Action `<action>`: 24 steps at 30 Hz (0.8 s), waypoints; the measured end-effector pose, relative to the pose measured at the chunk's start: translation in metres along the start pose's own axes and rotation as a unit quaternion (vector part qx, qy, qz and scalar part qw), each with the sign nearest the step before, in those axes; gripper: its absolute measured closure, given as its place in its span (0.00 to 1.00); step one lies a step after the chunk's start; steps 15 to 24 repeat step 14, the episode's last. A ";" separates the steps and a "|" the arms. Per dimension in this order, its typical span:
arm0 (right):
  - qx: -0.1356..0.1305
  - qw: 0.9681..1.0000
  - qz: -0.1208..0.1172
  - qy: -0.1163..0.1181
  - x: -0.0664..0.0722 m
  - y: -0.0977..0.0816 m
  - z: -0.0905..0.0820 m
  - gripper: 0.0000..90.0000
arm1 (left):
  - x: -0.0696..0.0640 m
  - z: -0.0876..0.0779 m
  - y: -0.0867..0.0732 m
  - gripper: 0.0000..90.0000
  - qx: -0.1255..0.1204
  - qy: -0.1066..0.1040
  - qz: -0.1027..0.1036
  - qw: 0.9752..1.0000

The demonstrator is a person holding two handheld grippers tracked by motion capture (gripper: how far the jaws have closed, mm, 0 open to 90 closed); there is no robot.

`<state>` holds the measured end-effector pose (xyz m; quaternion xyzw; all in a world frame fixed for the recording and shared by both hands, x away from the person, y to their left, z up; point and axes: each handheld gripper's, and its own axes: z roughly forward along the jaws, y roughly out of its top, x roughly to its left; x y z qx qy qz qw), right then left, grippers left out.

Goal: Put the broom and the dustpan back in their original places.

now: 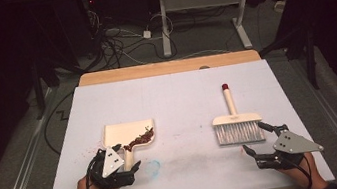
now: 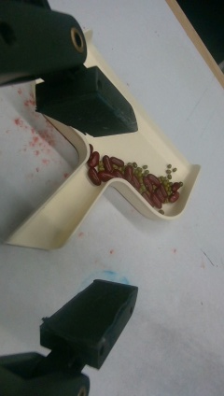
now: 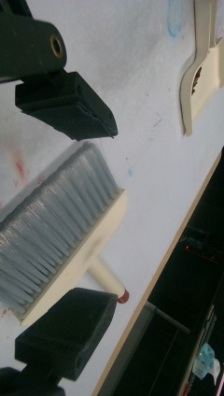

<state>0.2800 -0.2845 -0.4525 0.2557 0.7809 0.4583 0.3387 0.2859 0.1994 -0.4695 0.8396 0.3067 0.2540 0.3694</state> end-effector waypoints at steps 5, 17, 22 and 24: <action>0.001 1.000 0.005 0.001 -0.001 0.000 0.002 0.19 | 0.002 0.000 0.000 0.20 0.000 0.000 -0.004 1.000; 0.003 1.000 0.010 0.003 -0.003 -0.001 0.001 0.19 | 0.003 0.003 0.002 0.20 0.001 -0.001 -0.004 1.000; 0.003 1.000 0.010 0.003 -0.003 -0.001 0.001 0.19 | 0.003 0.003 0.002 0.20 0.001 -0.001 -0.004 1.000; 0.003 1.000 0.010 0.003 -0.003 -0.001 0.001 0.19 | 0.003 0.003 0.002 0.20 0.001 -0.001 -0.004 1.000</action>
